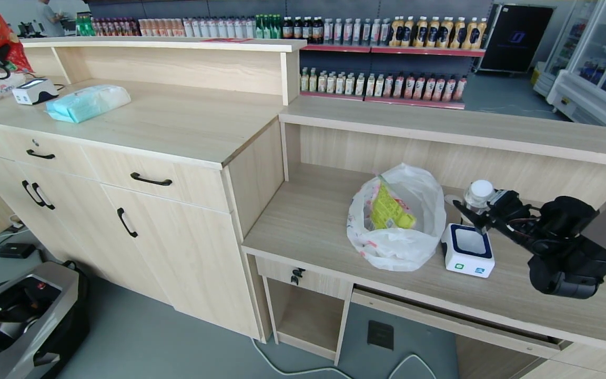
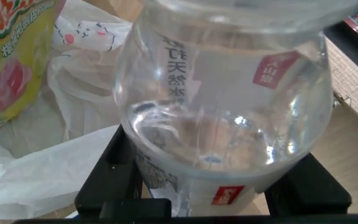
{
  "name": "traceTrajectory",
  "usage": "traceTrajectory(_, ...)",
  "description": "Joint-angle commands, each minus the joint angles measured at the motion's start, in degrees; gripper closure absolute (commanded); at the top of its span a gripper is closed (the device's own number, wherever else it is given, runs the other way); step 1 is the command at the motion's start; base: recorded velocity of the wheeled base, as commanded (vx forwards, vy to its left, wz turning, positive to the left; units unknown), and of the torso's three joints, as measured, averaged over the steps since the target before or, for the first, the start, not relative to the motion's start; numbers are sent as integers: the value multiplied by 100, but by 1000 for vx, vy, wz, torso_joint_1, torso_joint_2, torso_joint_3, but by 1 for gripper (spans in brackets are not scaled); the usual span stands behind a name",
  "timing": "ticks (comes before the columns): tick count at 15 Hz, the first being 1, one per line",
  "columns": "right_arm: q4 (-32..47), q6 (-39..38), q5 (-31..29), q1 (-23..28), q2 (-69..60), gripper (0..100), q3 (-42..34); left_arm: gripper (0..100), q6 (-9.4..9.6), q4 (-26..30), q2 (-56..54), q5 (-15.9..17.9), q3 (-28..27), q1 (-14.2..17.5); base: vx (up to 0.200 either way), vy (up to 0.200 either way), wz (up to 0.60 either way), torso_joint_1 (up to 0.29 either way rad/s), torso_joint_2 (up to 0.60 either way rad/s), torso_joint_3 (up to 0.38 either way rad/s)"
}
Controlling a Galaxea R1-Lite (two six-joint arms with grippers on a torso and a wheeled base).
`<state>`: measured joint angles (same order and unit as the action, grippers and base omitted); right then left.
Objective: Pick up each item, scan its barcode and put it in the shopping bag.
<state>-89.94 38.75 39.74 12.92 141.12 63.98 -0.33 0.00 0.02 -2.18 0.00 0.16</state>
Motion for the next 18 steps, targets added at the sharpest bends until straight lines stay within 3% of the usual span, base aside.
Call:
traceTrajectory(1,-6,-26,-1,-18,-190,100,10,0,-2,0,-2,-2,0,2,0,0,0,0,0,0)
traceTrajectory(3,522,-421,-28,-71,-1122,100,-8,0,-2,0,-2,-2,0,2,0,0,0,0,0,0)
traceTrajectory(6,2877,-1028,-520,61,-2879,100,-113,0,-2,0,-2,-2,0,2,0,0,0,0,0,0)
traceTrajectory(8,3800,-1441,-749,220,-3451,100,-333,0,-2,0,-2,-2,0,2,0,0,0,0,0,0)
traceTrajectory(14,4151,-1784,-775,536,-3697,100,-579,0,-2,0,-2,-2,0,2,0,0,100,0,0,0)
traceTrajectory(16,4143,-1942,-1206,518,-3670,100,-553,0,-2,0,-2,-2,0,2,0,0,600,0,0,7)
traceTrajectory(18,4143,-2153,-1214,518,-3574,100,-518,0,-2,0,-2,-2,0,2,0,0,0,0,0,0)
